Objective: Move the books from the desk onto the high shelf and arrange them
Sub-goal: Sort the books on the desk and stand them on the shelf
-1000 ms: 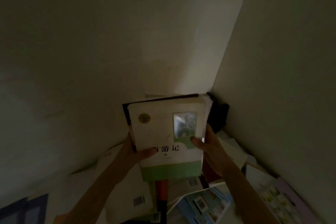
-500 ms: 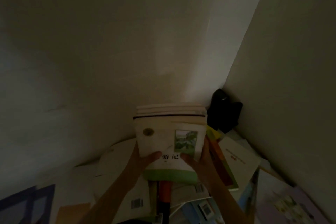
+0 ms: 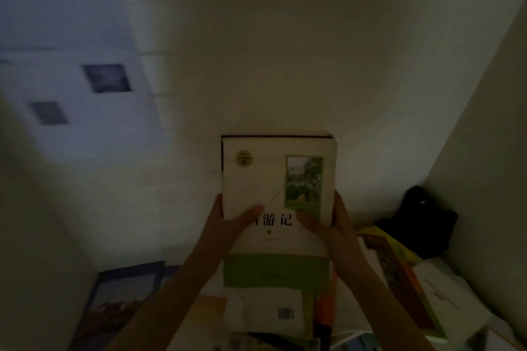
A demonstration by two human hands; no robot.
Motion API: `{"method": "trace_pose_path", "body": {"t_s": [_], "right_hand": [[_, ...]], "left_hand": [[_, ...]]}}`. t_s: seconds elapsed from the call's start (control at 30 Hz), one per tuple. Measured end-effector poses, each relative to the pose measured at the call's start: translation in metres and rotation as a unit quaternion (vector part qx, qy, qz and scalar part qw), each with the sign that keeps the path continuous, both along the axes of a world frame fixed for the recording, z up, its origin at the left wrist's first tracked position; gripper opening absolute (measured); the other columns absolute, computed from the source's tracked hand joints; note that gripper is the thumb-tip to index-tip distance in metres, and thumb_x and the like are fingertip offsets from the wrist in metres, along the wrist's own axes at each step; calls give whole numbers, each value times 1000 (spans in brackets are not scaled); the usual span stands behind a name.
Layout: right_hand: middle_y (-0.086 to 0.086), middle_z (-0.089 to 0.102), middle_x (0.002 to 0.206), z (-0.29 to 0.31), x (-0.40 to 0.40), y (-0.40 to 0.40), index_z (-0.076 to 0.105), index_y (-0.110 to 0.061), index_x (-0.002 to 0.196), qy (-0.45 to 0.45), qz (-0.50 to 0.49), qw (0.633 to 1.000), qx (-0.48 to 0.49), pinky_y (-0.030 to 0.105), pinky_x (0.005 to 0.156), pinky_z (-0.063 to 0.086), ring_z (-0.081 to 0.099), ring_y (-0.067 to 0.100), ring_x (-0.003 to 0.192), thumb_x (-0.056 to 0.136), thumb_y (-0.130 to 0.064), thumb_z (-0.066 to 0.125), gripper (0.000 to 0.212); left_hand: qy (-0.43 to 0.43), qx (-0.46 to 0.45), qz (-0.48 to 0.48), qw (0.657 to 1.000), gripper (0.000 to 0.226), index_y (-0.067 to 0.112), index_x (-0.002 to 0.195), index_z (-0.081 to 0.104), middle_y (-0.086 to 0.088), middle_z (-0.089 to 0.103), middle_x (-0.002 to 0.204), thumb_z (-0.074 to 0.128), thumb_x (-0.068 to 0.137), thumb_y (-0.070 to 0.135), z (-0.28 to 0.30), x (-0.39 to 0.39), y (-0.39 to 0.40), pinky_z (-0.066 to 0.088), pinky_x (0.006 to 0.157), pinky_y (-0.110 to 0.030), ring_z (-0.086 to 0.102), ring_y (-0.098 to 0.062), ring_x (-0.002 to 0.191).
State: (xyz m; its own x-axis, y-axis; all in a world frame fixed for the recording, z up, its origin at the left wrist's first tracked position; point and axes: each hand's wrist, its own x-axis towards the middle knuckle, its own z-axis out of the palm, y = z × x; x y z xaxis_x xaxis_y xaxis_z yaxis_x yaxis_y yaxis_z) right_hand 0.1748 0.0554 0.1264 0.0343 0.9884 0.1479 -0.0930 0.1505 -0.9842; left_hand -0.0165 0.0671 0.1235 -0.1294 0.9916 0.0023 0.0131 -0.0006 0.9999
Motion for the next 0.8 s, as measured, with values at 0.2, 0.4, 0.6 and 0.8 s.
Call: {"method": "trace_pose_path", "body": {"t_s": [0.2,0.4,0.6,0.8], "right_hand": [[-1,66,111,54,-117,-44,47,-19,129,15,76,995,60,26,66,57,68,14,92,73,-10,74,63],[4,68,111,121,-250,-117,53,-18,124,86,151,978,120,35,71,58,68,21,94,64,-12,80,66],[1,71,104,206,-341,-173,57,-19,120,134,208,953,174,37,67,59,70,20,87,61,-17,76,62],[0,72,95,316,-392,-187,62,-15,112,170,278,912,249,28,62,56,71,16,79,72,-5,73,42]], "left_hand": [[11,74,61,995,37,25,103,56,5,65,93,72,69,27,62,-117,-79,52,52,-15,66,-3,71],[64,156,133,977,55,27,107,58,9,68,95,72,57,44,140,-241,-187,55,61,-20,69,-3,78],[122,208,203,949,71,27,108,59,5,71,95,72,45,57,228,-324,-268,56,67,-29,69,-12,84],[188,301,258,899,38,32,98,61,18,67,83,72,65,48,335,-366,-302,49,52,-9,66,5,69]]}}
